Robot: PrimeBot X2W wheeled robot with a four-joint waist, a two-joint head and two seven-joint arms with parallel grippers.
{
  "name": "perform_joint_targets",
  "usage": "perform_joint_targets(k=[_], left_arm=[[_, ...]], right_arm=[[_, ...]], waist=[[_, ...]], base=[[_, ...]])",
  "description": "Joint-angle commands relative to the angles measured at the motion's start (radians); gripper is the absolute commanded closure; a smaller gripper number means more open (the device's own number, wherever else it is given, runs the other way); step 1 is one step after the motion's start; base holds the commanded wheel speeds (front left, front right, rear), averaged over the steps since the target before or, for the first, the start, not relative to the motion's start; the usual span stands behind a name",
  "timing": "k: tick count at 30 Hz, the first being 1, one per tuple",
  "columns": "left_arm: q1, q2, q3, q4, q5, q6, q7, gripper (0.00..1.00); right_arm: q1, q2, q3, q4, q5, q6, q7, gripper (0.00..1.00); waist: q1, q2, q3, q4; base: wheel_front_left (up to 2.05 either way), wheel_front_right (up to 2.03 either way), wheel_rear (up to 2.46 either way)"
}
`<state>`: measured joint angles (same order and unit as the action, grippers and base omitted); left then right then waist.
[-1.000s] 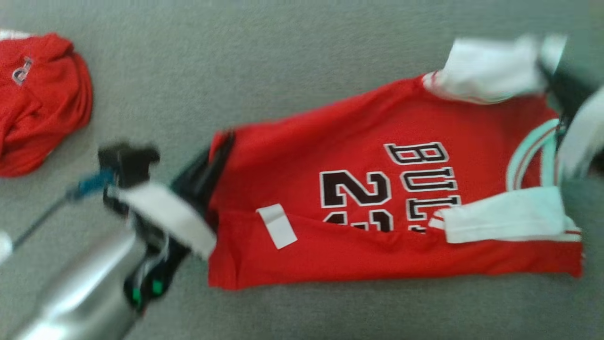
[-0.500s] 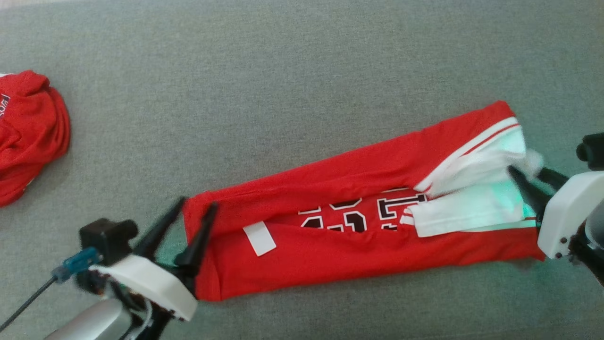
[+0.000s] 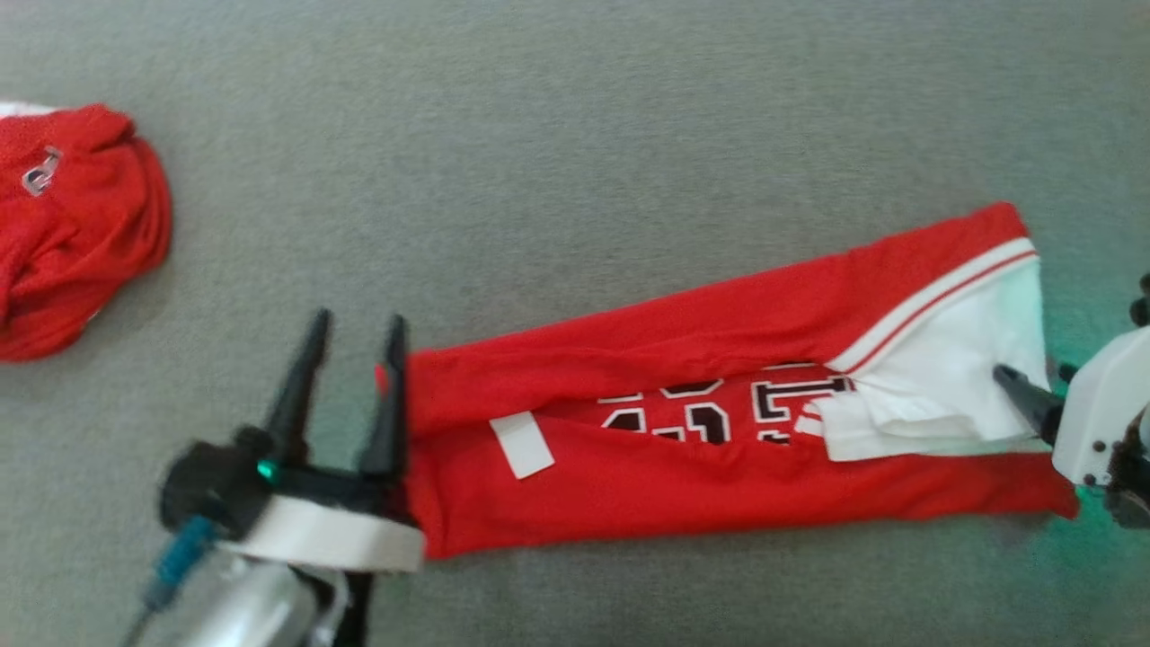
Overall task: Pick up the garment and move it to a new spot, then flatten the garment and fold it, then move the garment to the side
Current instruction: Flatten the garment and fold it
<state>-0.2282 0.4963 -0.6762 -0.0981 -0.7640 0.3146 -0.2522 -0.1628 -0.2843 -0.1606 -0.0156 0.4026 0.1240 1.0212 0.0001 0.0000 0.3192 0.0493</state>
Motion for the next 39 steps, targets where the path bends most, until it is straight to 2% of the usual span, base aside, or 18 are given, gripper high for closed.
perform_joint_targets(k=[1, 6, 10, 11, 12, 16, 20, 27, 34, 39], left_arm=[[0.027, -0.024, 0.061, -0.016, 0.059, -0.027, -0.009, 0.0], [0.075, -0.133, 0.125, 0.016, 0.166, -0.112, -0.009, 0.0], [0.099, -0.181, 0.171, 0.028, 0.238, -0.157, -0.009, 0.0], [0.107, -0.196, 0.187, 0.034, 0.258, -0.172, -0.009, 0.0], [0.116, -0.212, 0.205, 0.038, 0.277, -0.185, -0.009, 0.0], [0.154, -0.271, 0.277, 0.056, 0.327, -0.24, -0.009, 0.0], [0.184, -0.319, 0.338, 0.071, 0.371, -0.289, -0.009, 0.0], [0.212, -0.387, 0.408, 0.09, 0.43, -0.36, -0.009, 0.0], [0.22, -0.42, 0.451, 0.108, 0.463, -0.4, -0.009, 0.0], [0.225, -0.432, 0.469, 0.115, 0.476, -0.416, -0.009, 0.0]], right_arm=[[-0.028, -0.007, -0.004, -0.021, -0.012, 0.007, 0.047, 0.0], [-0.008, -0.002, -0.006, -0.007, -0.011, 0.007, 0.147, 0.0], [0.01, 0.008, 0.01, -0.014, 0.019, 0.007, 0.214, 0.0], [0.018, 0.007, 0.025, -0.024, 0.031, 0.007, 0.235, 0.33], [0.026, 0.005, 0.04, -0.036, 0.046, 0.007, 0.252, 1.0], [0.028, -0.002, 0.034, -0.089, 0.108, 0.007, 0.235, 1.0], [-0.001, -0.008, -0.048, -0.103, 0.119, 0.007, 0.171, 1.0], [-0.026, -0.052, -0.157, -0.118, 0.121, 0.007, 0.129, 1.0], [-0.035, -0.059, -0.203, -0.163, 0.13, 0.007, 0.106, 1.0], [-0.01, -0.065, -0.141, -0.256, 0.16, 0.007, 0.108, 1.0]], waist=[[-0.0001, 0.0, 0.018, 0.034], [-0.0001, 0.0, 0.031, 0.079], [-0.0001, 0.0, 0.032, 0.098], [-0.0001, 0.0, 0.031, 0.103], [-0.0001, 0.0, 0.03, 0.106], [-0.0001, 0.0, 0.024, 0.11], [-0.0001, 0.0, 0.018, 0.102], [-0.0001, 0.0, 0.012, 0.076], [-0.0001, 0.0, 0.006, 0.052], [-0.0001, 0.0, -0.001, 0.037]], base=[[0.0, 0.0, 0.0], [0.0, 0.0, 0.0], [0.0, 0.0, 0.0], [0.0, 0.0, 0.0], [0.0, 0.0, 0.0], [0.0, 0.0, 0.0], [0.0, 0.0, 0.0], [0.0, 0.0, 0.0], [0.0, 0.0, 0.0], [0.0, 0.0, 0.0]])
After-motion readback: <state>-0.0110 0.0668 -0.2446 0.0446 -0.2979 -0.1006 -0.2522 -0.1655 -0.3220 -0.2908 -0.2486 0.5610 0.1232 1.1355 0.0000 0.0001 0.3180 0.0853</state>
